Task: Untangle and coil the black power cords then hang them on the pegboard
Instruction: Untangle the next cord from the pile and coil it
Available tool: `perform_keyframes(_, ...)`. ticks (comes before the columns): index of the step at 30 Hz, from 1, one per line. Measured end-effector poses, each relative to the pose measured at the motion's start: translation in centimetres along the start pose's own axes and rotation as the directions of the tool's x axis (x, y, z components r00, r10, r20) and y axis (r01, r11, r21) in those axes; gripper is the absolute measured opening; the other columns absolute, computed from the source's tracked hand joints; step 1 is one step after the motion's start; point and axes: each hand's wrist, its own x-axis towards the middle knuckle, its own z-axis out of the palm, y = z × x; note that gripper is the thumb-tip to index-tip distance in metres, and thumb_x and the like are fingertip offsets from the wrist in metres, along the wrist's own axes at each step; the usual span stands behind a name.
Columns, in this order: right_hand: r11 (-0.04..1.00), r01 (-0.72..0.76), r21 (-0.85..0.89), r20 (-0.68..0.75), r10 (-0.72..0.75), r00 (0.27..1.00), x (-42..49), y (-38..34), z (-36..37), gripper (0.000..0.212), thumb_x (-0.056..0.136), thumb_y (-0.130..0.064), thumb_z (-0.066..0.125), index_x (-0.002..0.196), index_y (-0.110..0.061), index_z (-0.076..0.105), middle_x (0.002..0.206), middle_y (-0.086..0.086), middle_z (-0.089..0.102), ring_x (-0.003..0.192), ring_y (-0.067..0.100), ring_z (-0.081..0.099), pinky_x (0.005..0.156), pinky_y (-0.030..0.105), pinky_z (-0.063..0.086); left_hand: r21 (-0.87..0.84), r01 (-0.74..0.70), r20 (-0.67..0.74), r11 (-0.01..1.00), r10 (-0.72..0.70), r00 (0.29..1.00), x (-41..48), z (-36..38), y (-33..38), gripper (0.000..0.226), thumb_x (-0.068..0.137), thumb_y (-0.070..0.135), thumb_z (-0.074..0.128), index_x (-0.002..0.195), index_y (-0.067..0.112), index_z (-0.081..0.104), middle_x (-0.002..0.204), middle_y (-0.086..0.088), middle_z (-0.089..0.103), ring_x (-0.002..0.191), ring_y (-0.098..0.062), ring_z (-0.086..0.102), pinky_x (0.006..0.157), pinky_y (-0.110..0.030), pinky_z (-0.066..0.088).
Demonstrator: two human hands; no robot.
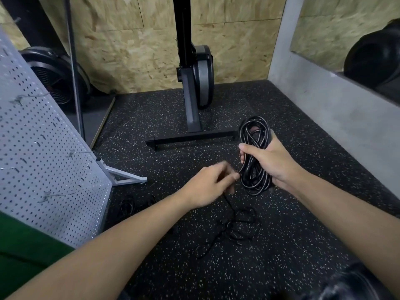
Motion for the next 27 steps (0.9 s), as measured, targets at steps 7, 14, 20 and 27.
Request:
perform_keyframes(7, 0.995, 0.016, 0.097, 0.065, -0.022, 0.998, -0.4, -1.2, -0.5, 0.044, 0.094, -0.004, 0.075, 0.122, -0.025, 0.05, 0.088, 0.01, 0.071, 0.07, 0.032, 0.073, 0.081, 0.055, 0.064, 0.103, 0.094, 0.181, 0.99, -0.112, 0.977, -0.3, -0.1, -4.1, 0.026, 0.112, 0.028, 0.048, 0.112, 0.021, 0.073, 0.062, 0.022, 0.059, 0.055, -0.008, 0.043, 0.055, -0.027, 0.037)
perform_keyframes(14, 0.948, 0.074, -0.309, -0.008, -0.081, 0.997, 0.2, -1.1, -1.7, 0.082, 0.094, -0.013, 0.073, 0.152, -0.045, 0.025, 0.118, 0.002, 0.066, 0.071, 0.018, 0.072, 0.084, 0.048, 0.061, 0.163, -0.057, -0.105, 0.985, 0.075, 0.992, 0.5, -1.5, -3.9, 0.025, 0.109, 0.026, 0.053, 0.125, 0.017, 0.071, 0.085, 0.004, 0.072, 0.069, 0.0, 0.063, 0.062, -0.024, 0.049)
perform_keyframes(20, 0.803, 0.173, -0.571, 0.157, -0.101, 0.982, -0.3, -0.3, -1.4, 0.096, 0.096, -0.015, 0.068, 0.153, -0.062, 0.007, 0.122, -0.006, 0.065, 0.073, 0.019, 0.075, 0.078, 0.041, 0.059, 0.309, -0.193, -0.147, 0.931, 0.247, 0.958, 1.5, -2.0, -0.8, 0.048, 0.109, 0.033, 0.053, 0.157, 0.034, 0.046, 0.089, 0.012, 0.046, 0.085, -0.003, 0.05, 0.077, -0.014, 0.037)
perform_keyframes(27, 0.832, 0.205, -0.516, 0.252, -0.082, 0.964, 0.3, 0.8, -1.2, 0.084, 0.093, -0.022, 0.073, 0.15, -0.059, 0.024, 0.121, -0.011, 0.068, 0.093, 0.02, 0.074, 0.093, 0.054, 0.058, 0.254, -0.176, -0.003, 0.951, 0.183, 0.983, 0.9, -2.8, 1.5, 0.05, 0.113, 0.035, 0.037, 0.162, 0.027, 0.036, 0.102, 0.004, 0.041, 0.092, 0.002, 0.045, 0.083, -0.009, 0.032)
